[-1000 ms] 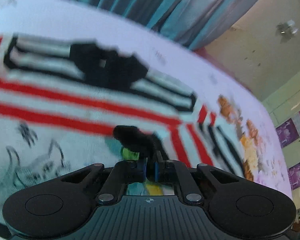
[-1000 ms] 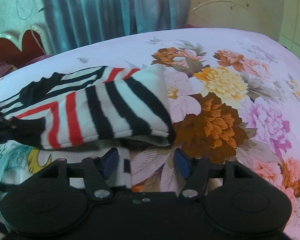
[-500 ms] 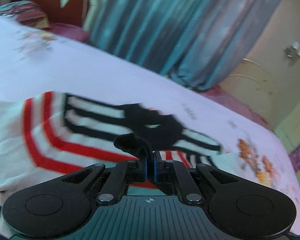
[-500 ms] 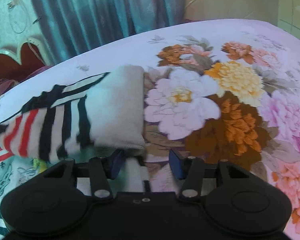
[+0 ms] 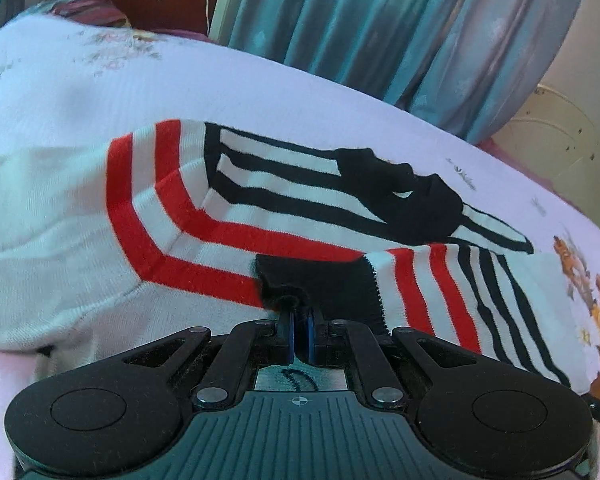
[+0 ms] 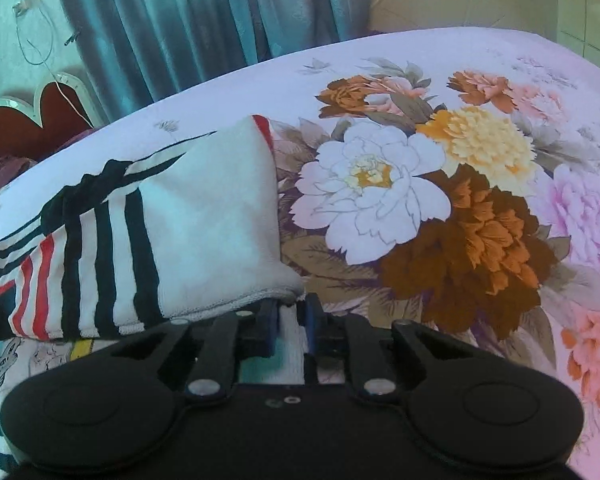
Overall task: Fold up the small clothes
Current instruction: 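Carry the sleeve across the sweater body with the right gripper and lay it down, then open the right gripper and withdraw it from the folded sleeve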
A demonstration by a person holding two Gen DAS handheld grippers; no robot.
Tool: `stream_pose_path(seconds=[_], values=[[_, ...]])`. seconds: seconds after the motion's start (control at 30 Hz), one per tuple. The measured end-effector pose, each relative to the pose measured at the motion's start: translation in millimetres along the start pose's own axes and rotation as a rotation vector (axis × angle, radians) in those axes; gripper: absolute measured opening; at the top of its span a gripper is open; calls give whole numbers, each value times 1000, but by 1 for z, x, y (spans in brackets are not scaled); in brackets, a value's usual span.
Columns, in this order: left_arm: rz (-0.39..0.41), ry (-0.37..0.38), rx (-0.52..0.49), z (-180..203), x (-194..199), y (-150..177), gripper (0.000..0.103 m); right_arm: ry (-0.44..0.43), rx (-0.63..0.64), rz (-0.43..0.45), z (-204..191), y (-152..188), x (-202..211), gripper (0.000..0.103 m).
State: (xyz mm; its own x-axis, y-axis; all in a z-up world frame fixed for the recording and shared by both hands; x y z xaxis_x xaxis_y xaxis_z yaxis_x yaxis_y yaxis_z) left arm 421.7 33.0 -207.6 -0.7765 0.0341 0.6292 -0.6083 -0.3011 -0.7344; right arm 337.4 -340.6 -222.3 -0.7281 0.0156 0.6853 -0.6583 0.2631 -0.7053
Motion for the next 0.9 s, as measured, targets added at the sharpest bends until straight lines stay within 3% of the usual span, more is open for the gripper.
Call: stream_pose_path(seconds=[0.07,0.17,0.2,0.23,0.3,0.43,0.6,0.8,0.9], values=[[11,-19,-20,2,8,-3,6,-21,19,-29,2,-1,3,14],[30,-47,-9,-4,24,-6,13,-26,46,-25,5,-5,20,48],[36,-52,8,-7,29,-7,30,-23,54,-4,6,-7,28,60],[50,-54,26,-9,34,-8,53,-32,57,28,7,-11,36,59],[97,-40,23,-5,44,-11,68,-53,59,61,7,-21,41,54],[129,30,-41,25,47,-21,68,-79,28,53,6,-42,18,51],[109,101,-114,64,24,-22,68,-108,27,32,-6,-62,-24,45],[12,46,-158,67,-21,-1,68,-127,18,1,-16,-83,-75,45],[36,42,-208,67,-20,4,68,-130,-31,-14,-14,-95,-100,40]])
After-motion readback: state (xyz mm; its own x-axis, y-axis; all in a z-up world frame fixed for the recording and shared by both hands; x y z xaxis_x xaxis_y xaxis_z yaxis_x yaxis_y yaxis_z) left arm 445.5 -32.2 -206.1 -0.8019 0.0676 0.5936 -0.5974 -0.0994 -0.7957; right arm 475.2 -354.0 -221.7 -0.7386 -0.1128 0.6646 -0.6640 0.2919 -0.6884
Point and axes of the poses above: each gripper's, at about its wrist camera, not at the fingertips, and x roughly against the way its jaws point, z to its right, y to its underside, the point moved 3 cm from there along -x, roughly the way its jaws point, and after that the axes turned 8 degrees about z, right-handed, at the moved point
